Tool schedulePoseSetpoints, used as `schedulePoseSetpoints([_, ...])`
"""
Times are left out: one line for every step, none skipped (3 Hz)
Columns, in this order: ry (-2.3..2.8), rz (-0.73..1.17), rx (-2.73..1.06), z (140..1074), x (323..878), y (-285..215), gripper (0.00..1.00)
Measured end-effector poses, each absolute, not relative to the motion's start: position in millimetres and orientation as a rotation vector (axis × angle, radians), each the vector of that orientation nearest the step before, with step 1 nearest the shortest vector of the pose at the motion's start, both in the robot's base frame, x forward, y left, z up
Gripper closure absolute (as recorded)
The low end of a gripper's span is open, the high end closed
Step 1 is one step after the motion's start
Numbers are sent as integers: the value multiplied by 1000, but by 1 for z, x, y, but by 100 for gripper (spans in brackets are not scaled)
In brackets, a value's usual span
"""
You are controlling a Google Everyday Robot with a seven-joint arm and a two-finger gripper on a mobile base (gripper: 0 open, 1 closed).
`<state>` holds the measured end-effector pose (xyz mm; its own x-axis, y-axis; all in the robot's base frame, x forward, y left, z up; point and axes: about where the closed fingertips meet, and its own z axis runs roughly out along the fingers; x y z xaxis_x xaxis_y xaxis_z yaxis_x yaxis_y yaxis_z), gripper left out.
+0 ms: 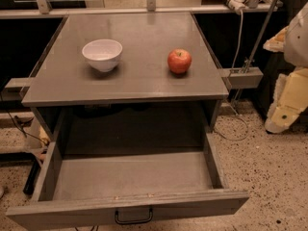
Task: Place apple into top drawer
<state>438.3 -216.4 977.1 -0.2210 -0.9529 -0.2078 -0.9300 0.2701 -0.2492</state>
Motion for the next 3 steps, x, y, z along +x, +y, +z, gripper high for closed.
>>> schedulePoseSetpoints([2229, -103, -1720, 977, 439, -216, 0])
schedulePoseSetpoints([2245, -110, -1667, 968, 457, -213, 0])
schedulePoseSetpoints([2246, -100, -1637, 951, 480, -208, 0])
